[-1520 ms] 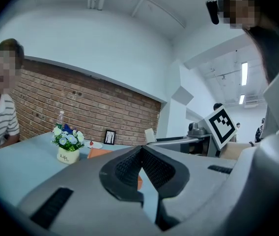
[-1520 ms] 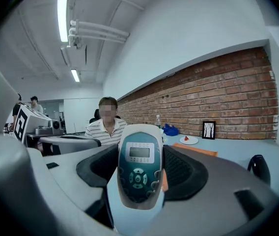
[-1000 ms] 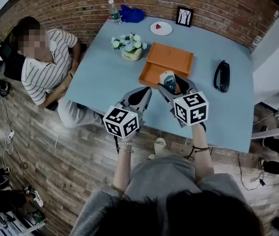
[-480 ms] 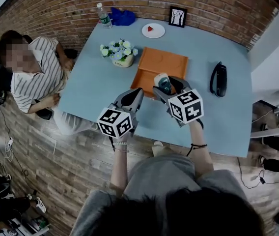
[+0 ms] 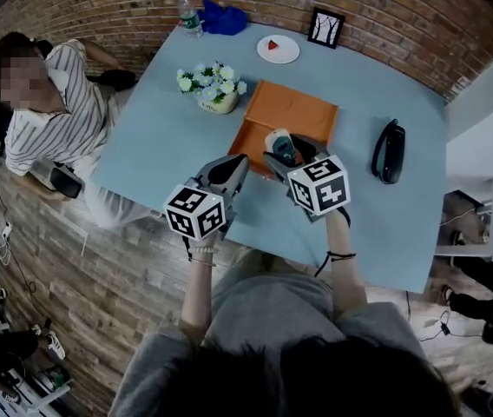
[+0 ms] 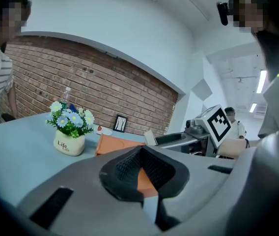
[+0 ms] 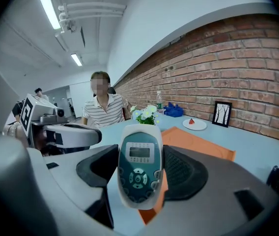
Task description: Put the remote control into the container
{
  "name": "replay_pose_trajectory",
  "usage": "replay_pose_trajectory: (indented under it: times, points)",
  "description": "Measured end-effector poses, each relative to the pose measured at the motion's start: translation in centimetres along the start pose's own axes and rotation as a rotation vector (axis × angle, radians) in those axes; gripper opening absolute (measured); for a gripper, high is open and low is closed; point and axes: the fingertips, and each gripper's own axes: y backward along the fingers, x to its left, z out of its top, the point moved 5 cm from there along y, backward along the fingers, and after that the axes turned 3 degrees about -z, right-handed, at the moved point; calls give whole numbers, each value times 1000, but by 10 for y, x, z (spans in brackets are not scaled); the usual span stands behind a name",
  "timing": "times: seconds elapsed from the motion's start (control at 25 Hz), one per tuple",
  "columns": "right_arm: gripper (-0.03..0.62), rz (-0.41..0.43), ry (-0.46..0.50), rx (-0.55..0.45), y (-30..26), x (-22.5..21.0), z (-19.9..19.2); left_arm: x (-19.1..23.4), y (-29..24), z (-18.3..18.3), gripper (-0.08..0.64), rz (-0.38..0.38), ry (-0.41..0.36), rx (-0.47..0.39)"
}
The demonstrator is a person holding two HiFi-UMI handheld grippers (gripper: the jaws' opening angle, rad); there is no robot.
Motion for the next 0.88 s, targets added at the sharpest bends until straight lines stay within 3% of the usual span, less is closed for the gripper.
replay_pose_trajectory:
  times: [0.4,0.88]
  points:
    - [284,-13,22,155,-42,-18,-10,28,-24,-8,3,-59,38,99]
    - [284,40,74,368,-87,-28,-46,45,-39,-25,3,-84,83,163]
